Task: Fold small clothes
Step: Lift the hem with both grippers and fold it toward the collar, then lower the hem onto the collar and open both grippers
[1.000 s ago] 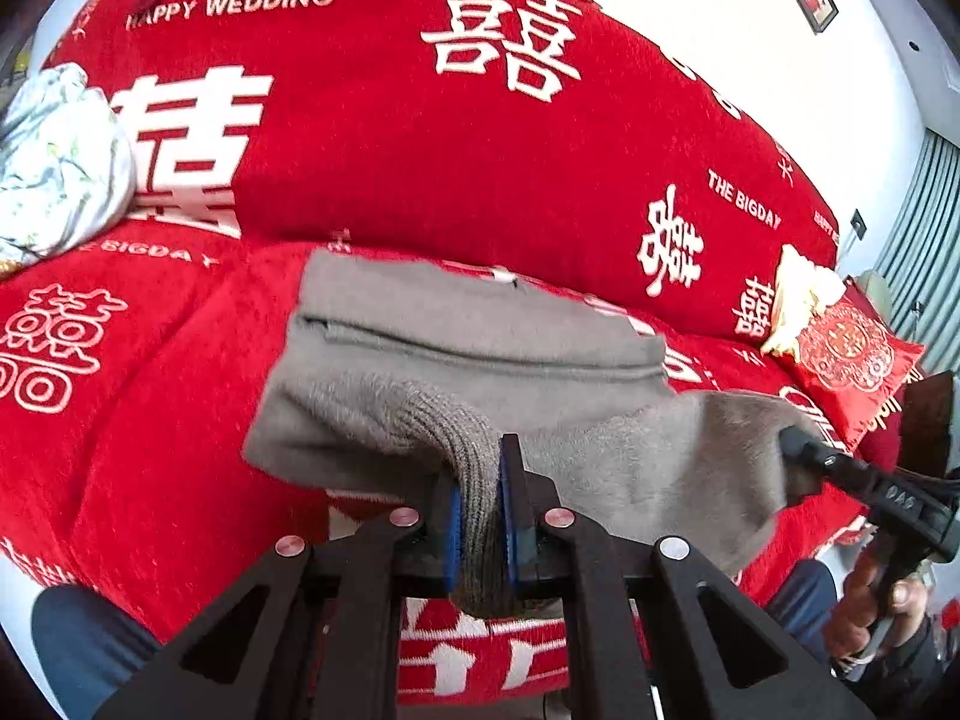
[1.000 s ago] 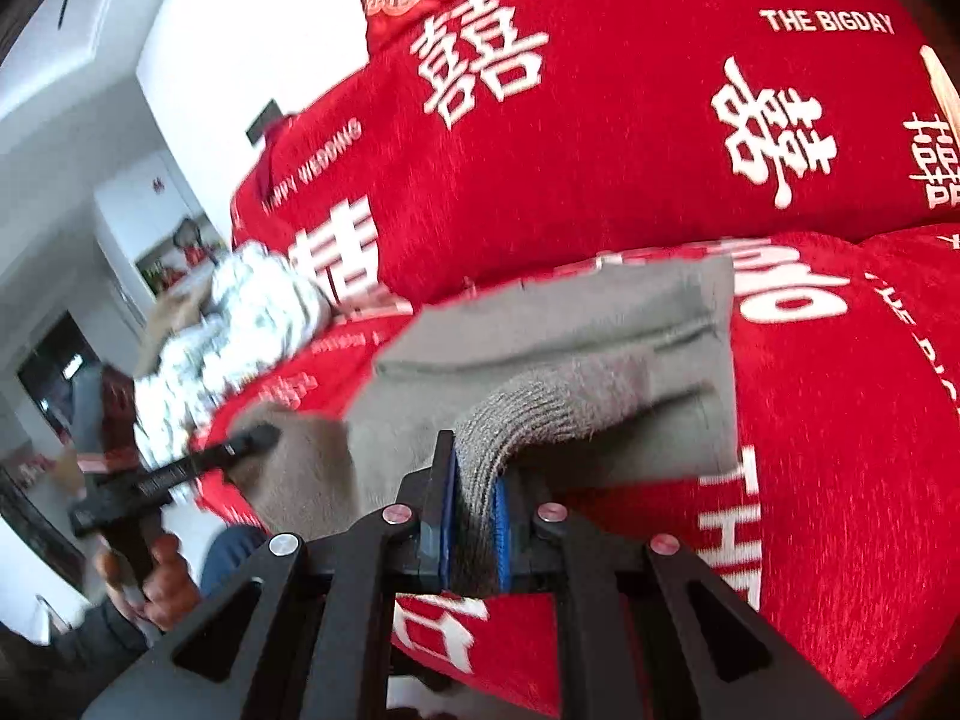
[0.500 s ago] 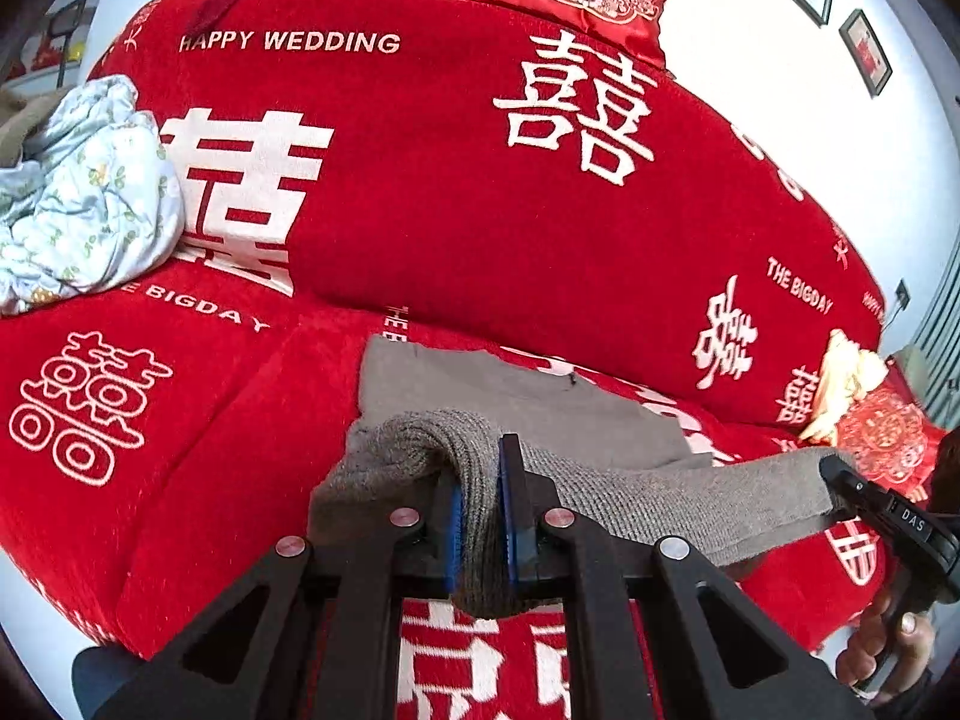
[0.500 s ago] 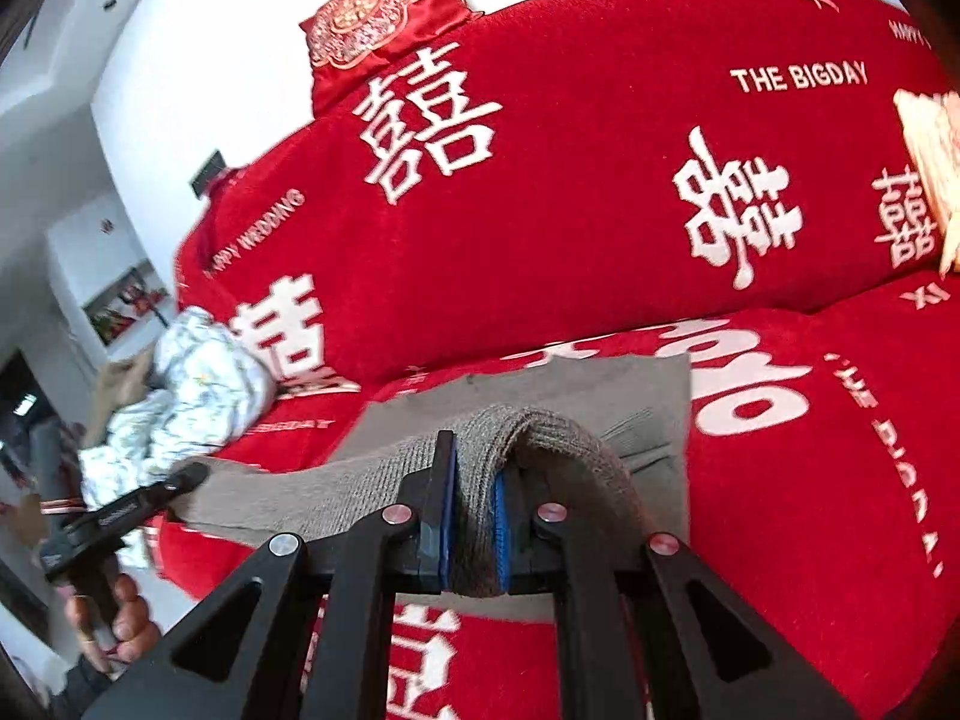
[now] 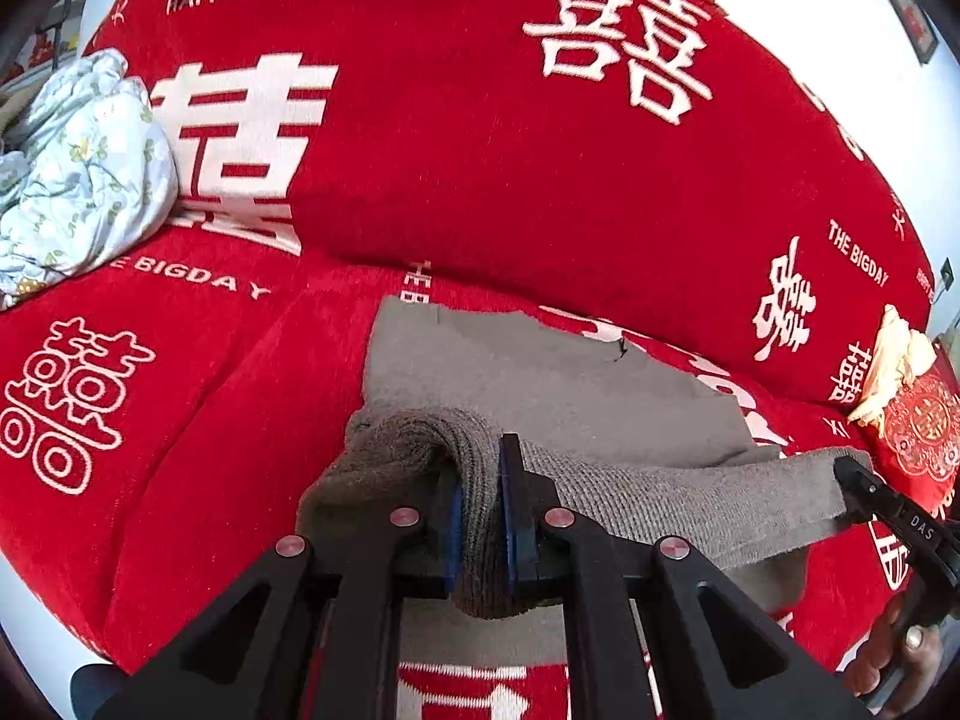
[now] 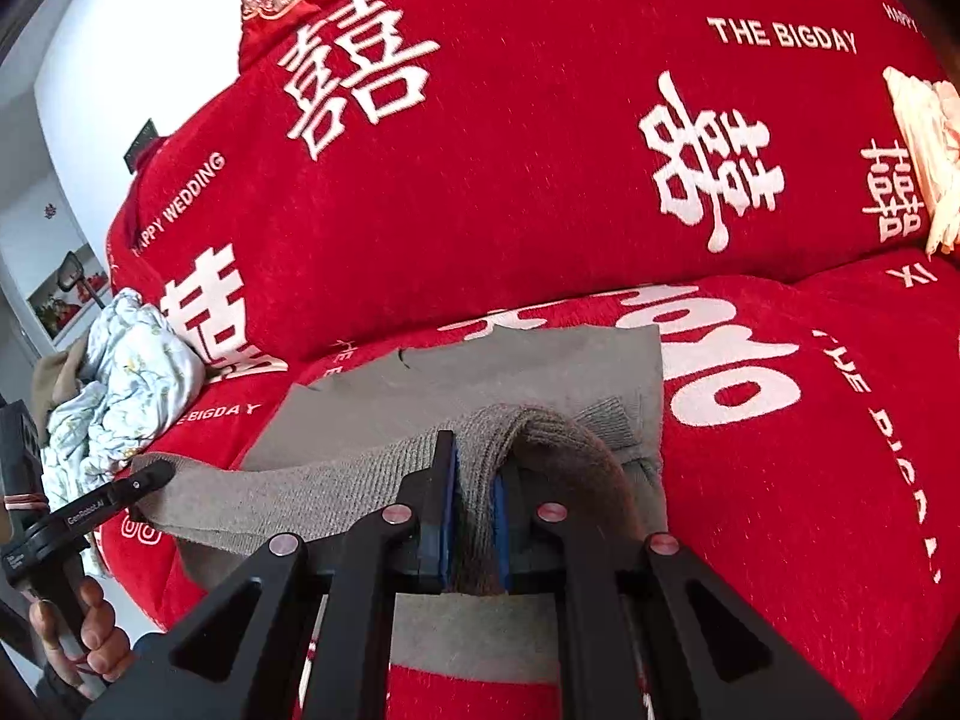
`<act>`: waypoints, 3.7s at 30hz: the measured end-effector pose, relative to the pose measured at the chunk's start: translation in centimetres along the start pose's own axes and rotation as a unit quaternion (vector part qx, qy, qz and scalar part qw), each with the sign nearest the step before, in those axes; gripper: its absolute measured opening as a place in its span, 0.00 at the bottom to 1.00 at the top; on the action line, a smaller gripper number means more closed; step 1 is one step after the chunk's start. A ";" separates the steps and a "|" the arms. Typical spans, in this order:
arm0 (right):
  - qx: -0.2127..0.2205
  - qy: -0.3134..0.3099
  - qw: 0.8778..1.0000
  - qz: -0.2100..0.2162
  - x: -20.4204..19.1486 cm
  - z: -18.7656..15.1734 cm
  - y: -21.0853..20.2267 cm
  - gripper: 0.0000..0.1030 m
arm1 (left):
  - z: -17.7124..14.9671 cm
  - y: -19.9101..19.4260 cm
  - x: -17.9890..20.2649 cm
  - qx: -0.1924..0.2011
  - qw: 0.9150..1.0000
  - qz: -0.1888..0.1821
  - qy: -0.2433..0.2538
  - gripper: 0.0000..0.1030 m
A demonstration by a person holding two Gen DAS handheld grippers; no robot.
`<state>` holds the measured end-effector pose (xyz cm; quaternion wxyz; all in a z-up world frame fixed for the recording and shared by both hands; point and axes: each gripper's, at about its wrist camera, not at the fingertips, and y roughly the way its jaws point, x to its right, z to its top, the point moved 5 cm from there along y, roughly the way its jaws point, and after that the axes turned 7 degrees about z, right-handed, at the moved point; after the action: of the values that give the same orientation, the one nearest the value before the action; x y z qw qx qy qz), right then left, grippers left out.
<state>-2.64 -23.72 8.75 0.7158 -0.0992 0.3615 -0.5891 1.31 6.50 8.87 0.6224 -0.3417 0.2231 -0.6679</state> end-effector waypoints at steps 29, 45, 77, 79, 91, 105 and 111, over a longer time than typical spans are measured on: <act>-0.046 0.056 0.997 -0.019 5.3 4.1 8.7 0.11 | 4.7 9.6 3.6 -0.065 0.996 0.042 0.036 0.11; -0.051 0.057 0.997 -0.030 6.2 5.5 11.6 0.11 | 6.1 13.7 4.4 -0.094 0.993 0.063 0.047 0.11; -0.099 0.072 0.990 -0.069 9.3 5.6 17.7 0.11 | 7.3 20.1 4.3 -0.138 0.988 0.065 0.034 0.11; -0.110 0.075 0.989 -0.070 9.7 5.4 18.2 0.12 | 6.9 20.7 4.1 -0.151 0.986 0.065 0.034 0.12; -0.093 0.075 0.991 -0.055 9.2 6.1 16.6 0.85 | 6.8 20.5 2.2 -0.195 0.980 -0.003 -0.044 0.79; -0.097 -0.007 0.993 -0.061 5.2 5.9 16.3 0.85 | 7.3 16.8 3.7 -0.137 0.990 -0.035 0.000 0.80; -0.146 -0.036 0.987 -0.064 4.4 4.7 20.2 0.85 | 7.0 22.0 5.5 -0.153 0.986 0.039 0.056 0.80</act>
<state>16.09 -23.32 -1.14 0.6669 -0.2470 0.4106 -0.5707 21.44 -0.83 -1.40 0.5750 -0.3858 0.3703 -0.6193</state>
